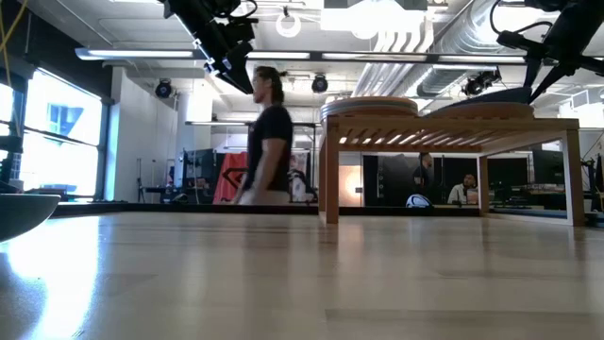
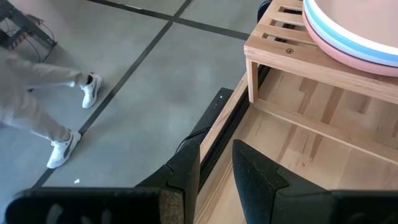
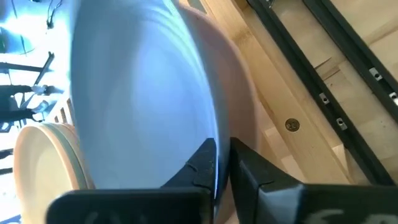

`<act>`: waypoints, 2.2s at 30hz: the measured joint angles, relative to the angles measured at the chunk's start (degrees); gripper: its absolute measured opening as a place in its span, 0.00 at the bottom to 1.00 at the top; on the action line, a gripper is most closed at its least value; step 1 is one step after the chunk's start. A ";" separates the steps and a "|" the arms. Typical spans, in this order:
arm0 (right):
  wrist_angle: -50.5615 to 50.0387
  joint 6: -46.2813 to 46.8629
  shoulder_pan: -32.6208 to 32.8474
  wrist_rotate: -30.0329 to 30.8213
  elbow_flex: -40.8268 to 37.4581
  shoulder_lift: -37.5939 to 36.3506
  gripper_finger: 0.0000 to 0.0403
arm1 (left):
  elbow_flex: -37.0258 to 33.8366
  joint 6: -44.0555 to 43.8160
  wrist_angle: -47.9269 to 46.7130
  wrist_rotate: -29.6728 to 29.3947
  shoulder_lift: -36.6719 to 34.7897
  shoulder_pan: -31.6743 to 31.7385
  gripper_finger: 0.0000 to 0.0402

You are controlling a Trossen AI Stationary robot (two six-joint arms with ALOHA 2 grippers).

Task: Place and stack plates onto a shelf
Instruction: Stack the blue plate on top of the pink plate on the shelf, then stack the green plate on top of the blue plate on the shelf

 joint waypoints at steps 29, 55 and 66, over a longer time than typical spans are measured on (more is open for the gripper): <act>0.39 1.96 0.02 -3.43 0.04 -3.60 0.21 | 0.00 -2.01 0.09 0.11 0.00 -0.09 0.21; 20.57 -4.29 0.04 -25.78 0.07 -9.11 0.21 | 0.00 -7.41 -6.71 0.26 0.01 -0.07 0.21; 38.39 -7.63 0.17 -39.91 0.07 -9.14 0.21 | 0.00 -19.25 -20.84 5.52 0.02 -2.91 0.21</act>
